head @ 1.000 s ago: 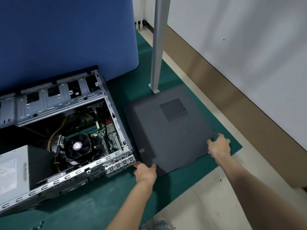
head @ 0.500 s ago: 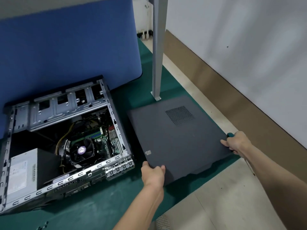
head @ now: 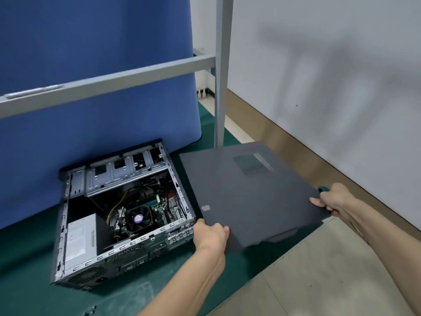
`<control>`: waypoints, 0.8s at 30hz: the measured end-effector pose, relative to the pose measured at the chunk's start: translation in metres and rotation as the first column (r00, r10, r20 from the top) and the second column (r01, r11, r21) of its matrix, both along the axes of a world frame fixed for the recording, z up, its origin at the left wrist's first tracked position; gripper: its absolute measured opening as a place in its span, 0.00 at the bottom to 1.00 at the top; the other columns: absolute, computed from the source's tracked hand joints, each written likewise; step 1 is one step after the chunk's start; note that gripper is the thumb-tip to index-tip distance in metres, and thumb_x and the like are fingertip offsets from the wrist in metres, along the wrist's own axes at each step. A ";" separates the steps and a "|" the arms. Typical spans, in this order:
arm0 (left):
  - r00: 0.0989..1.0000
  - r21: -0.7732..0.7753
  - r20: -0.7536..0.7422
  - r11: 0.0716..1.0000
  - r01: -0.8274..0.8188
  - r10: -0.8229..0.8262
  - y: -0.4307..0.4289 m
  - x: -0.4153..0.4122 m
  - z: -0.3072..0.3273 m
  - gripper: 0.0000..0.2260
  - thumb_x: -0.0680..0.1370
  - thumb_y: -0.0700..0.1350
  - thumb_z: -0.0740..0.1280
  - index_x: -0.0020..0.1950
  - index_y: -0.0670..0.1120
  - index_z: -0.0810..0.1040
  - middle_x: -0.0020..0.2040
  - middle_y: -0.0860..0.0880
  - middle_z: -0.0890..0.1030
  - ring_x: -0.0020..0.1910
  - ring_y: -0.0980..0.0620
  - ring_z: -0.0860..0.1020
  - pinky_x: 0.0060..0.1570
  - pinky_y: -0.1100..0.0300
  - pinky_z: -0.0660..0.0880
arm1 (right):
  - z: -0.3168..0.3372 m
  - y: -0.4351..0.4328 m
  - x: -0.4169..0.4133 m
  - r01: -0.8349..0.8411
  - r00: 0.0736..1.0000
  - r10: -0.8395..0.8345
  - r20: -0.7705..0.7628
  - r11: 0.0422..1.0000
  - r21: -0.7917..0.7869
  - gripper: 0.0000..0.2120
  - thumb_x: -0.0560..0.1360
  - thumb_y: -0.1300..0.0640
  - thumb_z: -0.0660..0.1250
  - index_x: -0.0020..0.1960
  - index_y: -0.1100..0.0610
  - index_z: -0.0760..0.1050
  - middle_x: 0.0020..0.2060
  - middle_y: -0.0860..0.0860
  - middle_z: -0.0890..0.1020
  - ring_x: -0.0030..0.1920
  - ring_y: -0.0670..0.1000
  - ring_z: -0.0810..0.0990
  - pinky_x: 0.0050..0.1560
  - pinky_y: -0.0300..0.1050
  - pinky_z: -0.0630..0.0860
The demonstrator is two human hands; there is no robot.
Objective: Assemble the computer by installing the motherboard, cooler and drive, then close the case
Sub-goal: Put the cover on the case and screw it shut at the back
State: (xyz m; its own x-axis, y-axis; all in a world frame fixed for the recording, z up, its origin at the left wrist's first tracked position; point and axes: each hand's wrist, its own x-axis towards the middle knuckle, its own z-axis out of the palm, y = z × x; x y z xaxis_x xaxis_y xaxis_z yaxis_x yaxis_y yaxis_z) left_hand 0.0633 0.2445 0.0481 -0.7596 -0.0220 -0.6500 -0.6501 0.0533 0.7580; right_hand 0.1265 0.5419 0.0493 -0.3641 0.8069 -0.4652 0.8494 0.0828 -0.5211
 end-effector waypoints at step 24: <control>0.984 -0.033 -0.068 0.985 -0.167 0.164 -0.304 -0.113 -0.016 0.27 0.74 0.30 0.67 0.72 0.37 0.64 0.67 0.41 0.72 0.62 0.42 0.73 0.65 0.55 0.66 | 0.012 -0.287 -0.144 -0.251 0.944 0.243 -0.222 0.968 -0.007 0.17 0.73 0.60 0.73 0.35 0.60 0.65 0.27 0.54 0.71 0.22 0.51 0.67 0.25 0.40 0.65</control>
